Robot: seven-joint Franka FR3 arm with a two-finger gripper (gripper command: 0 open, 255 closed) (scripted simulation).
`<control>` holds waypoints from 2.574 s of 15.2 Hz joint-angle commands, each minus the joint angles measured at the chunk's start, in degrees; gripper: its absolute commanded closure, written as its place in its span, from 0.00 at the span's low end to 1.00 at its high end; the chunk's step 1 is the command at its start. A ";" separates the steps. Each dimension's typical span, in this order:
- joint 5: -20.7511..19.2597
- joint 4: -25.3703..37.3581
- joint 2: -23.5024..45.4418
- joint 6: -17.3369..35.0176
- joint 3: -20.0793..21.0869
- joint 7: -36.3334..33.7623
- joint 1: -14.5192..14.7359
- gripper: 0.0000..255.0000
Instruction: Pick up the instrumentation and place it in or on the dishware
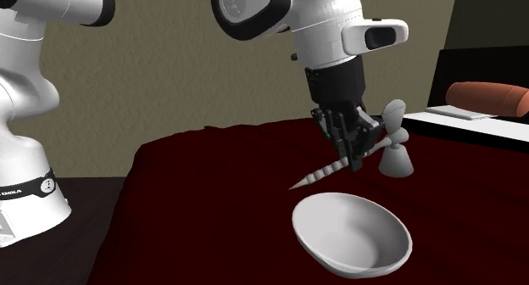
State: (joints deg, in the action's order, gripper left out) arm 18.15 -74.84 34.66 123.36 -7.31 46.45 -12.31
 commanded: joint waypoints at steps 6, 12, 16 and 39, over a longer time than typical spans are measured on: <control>0.95 -0.40 2.62 2.76 0.35 1.95 -1.06 1.00; 1.65 -2.46 4.17 6.28 0.76 3.02 -1.13 1.00; 1.85 -2.90 4.64 7.17 0.88 3.31 -1.16 1.00; 1.12 -4.45 -0.52 3.46 0.17 3.05 -1.43 0.00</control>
